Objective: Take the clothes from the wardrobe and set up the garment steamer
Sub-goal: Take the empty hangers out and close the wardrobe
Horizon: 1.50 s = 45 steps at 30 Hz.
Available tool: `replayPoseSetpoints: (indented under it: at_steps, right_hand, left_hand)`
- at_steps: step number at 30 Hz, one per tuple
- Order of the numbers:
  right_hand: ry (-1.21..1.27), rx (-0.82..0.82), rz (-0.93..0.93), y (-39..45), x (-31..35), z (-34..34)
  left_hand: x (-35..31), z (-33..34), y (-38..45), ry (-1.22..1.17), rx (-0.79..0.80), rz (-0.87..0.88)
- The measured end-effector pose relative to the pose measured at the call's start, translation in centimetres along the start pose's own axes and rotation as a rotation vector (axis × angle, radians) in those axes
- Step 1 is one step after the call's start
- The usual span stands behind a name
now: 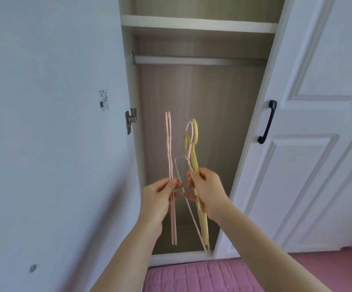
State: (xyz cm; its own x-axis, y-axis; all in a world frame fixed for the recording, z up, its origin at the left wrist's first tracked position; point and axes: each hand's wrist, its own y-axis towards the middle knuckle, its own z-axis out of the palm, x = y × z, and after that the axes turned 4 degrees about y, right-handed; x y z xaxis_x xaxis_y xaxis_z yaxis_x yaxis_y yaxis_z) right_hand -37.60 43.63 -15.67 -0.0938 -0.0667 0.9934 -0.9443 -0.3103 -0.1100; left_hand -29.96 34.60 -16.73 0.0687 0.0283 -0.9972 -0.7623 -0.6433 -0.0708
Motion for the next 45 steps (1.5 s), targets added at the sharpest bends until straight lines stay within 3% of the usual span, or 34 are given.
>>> replayPoseSetpoints:
  at_steps: [5, 13, 28, 39, 45]
  right_hand:
    - [-0.059, 0.008, -0.056, -5.0, -2.0, -0.5]
    - [-0.163, -0.125, -0.110, -12.7, -6.7, 2.9]
    - [-0.111, -0.460, 0.019, -28.9, -11.1, 7.2]
    - [0.070, -0.442, 0.189, -35.4, -12.6, 9.4]
    - [-0.112, -0.416, 0.242, -37.5, -13.8, 9.1]
  left_hand:
    - [2.1, -2.2, -4.4, 0.082, 0.003, 0.103]
    - [6.6, -7.0, -9.6, 0.136, 0.098, 0.196]
    - [10.9, -16.0, -18.2, 0.143, 0.441, 0.102]
    - [13.9, -19.0, -24.3, 0.157, 0.543, -0.030]
    - [14.3, -19.2, -27.7, 0.219, 0.532, -0.104]
